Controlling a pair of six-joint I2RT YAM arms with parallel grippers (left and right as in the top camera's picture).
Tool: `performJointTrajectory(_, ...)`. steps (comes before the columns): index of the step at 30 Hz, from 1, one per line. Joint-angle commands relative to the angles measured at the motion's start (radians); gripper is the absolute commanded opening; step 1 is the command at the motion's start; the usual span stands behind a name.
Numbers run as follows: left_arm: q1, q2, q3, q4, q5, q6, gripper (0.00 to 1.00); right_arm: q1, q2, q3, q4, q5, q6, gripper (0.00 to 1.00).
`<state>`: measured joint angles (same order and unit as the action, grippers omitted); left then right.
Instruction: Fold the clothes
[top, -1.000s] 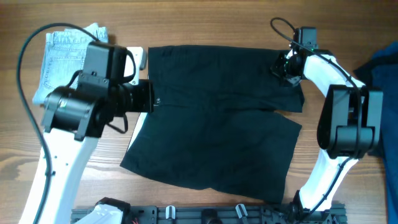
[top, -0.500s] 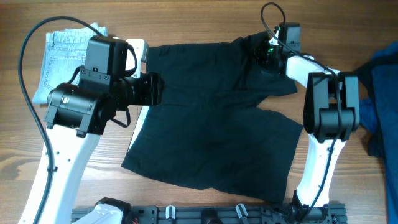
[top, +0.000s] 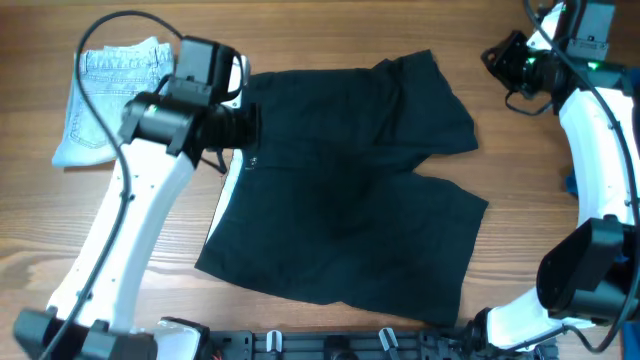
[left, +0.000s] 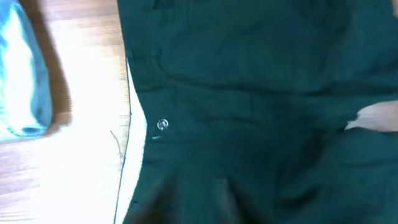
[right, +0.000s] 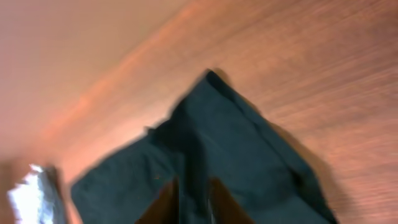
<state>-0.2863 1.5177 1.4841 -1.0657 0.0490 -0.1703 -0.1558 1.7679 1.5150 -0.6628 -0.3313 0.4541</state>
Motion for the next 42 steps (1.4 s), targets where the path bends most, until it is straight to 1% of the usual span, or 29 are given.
performJointTrajectory(1,-0.003,0.027,0.007,-0.004,-0.018,0.006,0.04,0.039,0.121,-0.097,0.006,0.077,-0.061,0.04)
performJointTrajectory(7,0.017,0.023,0.007,-0.032,-0.017,0.006,0.04,0.071,0.304,-0.117,0.003,0.071,-0.057,0.04)
performJointTrajectory(10,0.021,0.023,0.007,-0.054,-0.017,0.006,0.04,0.069,0.37,-0.117,-0.032,0.218,0.018,0.04)
performJointTrajectory(13,0.021,0.023,0.007,-0.061,-0.017,0.006,0.04,0.054,0.391,-0.117,-0.119,0.459,0.068,0.04)
performJointTrajectory(14,0.021,0.023,0.007,-0.059,-0.017,0.006,0.09,0.046,0.391,-0.117,-0.159,0.531,0.099,0.04)
performJointTrajectory(15,0.021,0.023,0.007,-0.055,-0.017,0.006,0.21,0.032,0.391,-0.116,-0.204,0.595,0.145,0.04)
performJointTrajectory(16,0.021,0.023,0.007,-0.047,-0.017,0.006,0.34,0.02,0.391,-0.116,-0.225,0.603,0.165,0.04)
performJointTrajectory(17,0.021,0.024,0.007,-0.039,-0.017,0.006,0.41,0.01,0.391,-0.116,-0.231,0.574,0.166,0.04)
performJointTrajectory(18,0.021,0.024,0.007,-0.031,-0.017,0.006,0.46,0.003,0.39,-0.116,-0.23,0.537,0.158,0.04)
performJointTrajectory(19,0.021,0.024,0.007,-0.018,-0.017,0.006,0.47,-0.004,0.39,-0.114,-0.225,0.482,0.126,0.04)
performJointTrajectory(20,0.021,0.024,0.007,-0.002,-0.016,0.006,0.47,-0.007,0.386,-0.109,-0.213,0.399,0.051,0.04)
performJointTrajectory(23,0.021,0.031,0.007,0.024,-0.016,0.006,0.41,-0.006,0.348,-0.105,-0.184,0.188,-0.156,0.04)
performJointTrajectory(25,0.021,0.055,0.006,0.036,-0.016,0.007,0.37,-0.006,0.279,-0.1,-0.183,0.066,-0.248,0.04)
performJointTrajectory(27,0.021,0.1,0.006,0.047,0.01,0.021,0.26,-0.007,0.206,-0.096,-0.187,0.03,-0.252,0.05)
performJointTrajectory(29,0.02,0.162,0.006,0.057,0.071,0.08,0.18,-0.006,0.106,-0.095,-0.195,0.015,-0.24,0.06)
performJointTrajectory(30,0.02,0.196,0.006,0.06,0.089,0.101,0.15,-0.006,0.061,-0.095,-0.206,0.015,-0.233,0.06)
performJointTrajectory(31,0.02,0.231,0.006,0.063,0.089,0.113,0.15,-0.006,0.016,-0.095,-0.217,0.016,-0.225,0.08)
performJointTrajectory(33,0.02,0.308,0.006,0.073,0.089,0.119,0.17,-0.006,-0.062,-0.096,-0.246,0.016,-0.213,0.14)
performJointTrajectory(35,0.02,0.391,0.006,0.09,0.091,0.136,0.18,-0.006,-0.138,-0.096,-0.289,0.016,-0.189,0.15)
performJointTrajectory(36,0.02,0.414,0.006,0.095,0.094,0.147,0.16,-0.006,-0.164,-0.096,-0.311,0.016,-0.185,0.15)
performJointTrajectory(39,0.02,0.502,0.006,0.117,0.139,0.212,0.04,-0.006,-0.212,-0.096,-0.365,0.016,-0.19,0.16)
performJointTrajectory(41,0.02,0.539,0.006,0.129,0.166,0.252,0.04,-0.006,-0.214,-0.096,-0.383,0.016,-0.19,0.16)
performJointTrajectory(42,0.02,0.563,0.006,0.14,0.184,0.295,0.04,-0.006,-0.214,-0.096,-0.391,0.016,-0.19,0.16)
